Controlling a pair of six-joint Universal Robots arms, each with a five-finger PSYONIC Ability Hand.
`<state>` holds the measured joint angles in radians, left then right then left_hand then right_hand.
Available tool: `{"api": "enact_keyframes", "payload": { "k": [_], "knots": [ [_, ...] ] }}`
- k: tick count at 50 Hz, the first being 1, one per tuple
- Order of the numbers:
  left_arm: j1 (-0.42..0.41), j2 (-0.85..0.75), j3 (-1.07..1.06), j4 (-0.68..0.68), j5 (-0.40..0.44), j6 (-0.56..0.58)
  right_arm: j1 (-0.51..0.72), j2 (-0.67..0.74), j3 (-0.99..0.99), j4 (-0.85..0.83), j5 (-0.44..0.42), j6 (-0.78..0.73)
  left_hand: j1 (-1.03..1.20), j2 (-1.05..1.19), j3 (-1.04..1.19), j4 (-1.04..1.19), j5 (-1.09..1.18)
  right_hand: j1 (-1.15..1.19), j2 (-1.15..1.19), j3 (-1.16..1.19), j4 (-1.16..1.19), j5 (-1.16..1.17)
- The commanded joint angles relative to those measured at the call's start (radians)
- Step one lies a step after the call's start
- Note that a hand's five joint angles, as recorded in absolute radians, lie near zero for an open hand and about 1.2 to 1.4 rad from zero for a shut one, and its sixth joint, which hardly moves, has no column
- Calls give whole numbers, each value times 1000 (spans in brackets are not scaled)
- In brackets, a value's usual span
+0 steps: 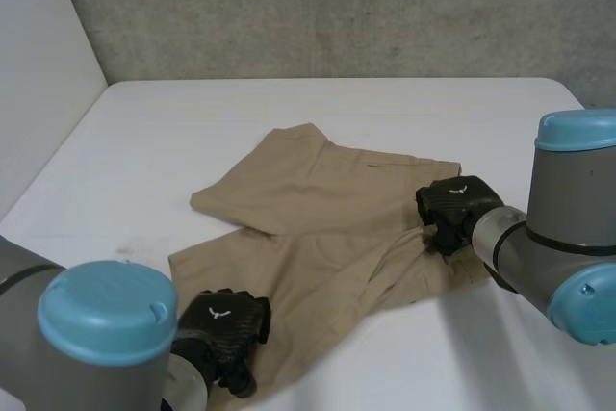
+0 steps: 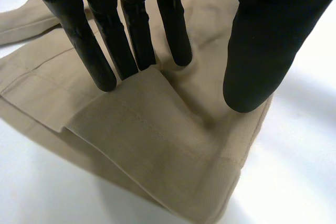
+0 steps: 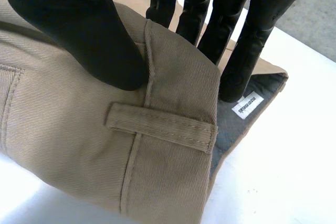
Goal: Fold the shorts.
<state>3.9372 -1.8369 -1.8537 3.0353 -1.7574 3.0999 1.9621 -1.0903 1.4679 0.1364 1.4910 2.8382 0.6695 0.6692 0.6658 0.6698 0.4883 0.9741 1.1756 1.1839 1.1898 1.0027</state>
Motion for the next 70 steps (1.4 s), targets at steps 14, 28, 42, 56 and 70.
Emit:
{"api": "enact_keyframes", "payload": {
  "k": [14, 28, 42, 56, 70],
  "knots": [
    [-131, 30, -21, 85, -148, -1, -3, -17, 14, -46, 12, 90, 11, 11, 14, 10, 17, 422, 221, 212, 206, 219],
    [-151, -50, 11, 97, -171, -7, 8, -17, 15, -46, 12, 109, 26, 26, 29, 25, 32, 422, 221, 212, 206, 219],
    [-161, -48, 27, 85, -160, -139, 11, -16, 19, -47, 12, 99, 23, 23, 26, 22, 29, 422, 221, 212, 206, 219],
    [-154, -56, 25, 88, -162, -144, 11, -17, 20, -47, 14, 99, 20, 20, 23, 19, 26, 422, 221, 212, 206, 219],
    [-159, -110, 33, 97, -178, -141, 0, -19, 22, -57, 17, 101, 726, 726, 730, 726, 733, 422, 221, 212, 206, 219]
  ]
}}
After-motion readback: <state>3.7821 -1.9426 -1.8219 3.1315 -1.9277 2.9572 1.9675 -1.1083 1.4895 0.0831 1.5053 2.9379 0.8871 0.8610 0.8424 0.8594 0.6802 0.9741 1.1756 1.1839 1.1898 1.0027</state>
